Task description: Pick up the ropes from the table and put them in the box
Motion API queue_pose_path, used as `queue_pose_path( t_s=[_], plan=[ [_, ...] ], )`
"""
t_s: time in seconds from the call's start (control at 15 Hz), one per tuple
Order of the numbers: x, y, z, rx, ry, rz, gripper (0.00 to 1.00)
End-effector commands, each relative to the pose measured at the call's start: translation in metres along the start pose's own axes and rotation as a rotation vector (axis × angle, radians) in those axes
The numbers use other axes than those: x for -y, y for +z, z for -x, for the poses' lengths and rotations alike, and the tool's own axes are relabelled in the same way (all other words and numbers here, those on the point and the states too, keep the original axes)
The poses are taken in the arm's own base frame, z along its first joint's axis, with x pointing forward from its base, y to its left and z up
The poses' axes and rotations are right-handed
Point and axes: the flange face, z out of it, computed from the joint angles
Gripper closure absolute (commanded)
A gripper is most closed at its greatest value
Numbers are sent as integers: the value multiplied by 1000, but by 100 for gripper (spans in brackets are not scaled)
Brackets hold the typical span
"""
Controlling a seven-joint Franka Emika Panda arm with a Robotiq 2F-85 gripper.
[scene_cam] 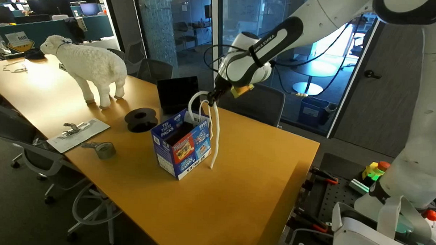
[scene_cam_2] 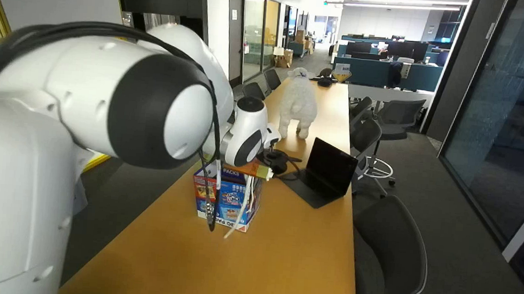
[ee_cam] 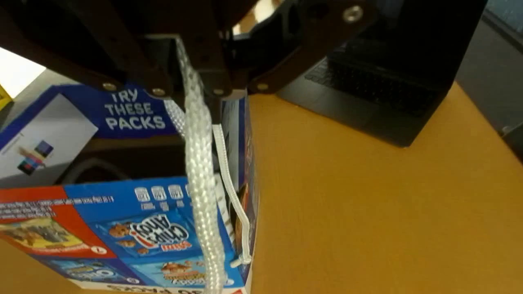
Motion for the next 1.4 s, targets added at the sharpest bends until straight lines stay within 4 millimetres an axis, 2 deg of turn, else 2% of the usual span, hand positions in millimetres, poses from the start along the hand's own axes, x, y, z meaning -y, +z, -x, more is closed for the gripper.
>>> queue_pose_path(
  t_s=[0.0,0.13,0.33,0.67,0.87,1.33],
  plan=[
    [10,-78,-35,-53,9,72,94],
    [16,-109,-54,-94,30,114,94],
    [27,-143,-83,-149,85,169,94],
    [58,-176,-131,-220,151,284,93],
    [79,-180,-152,-224,181,319,93],
    [126,-172,-185,-219,199,341,93]
  ],
)
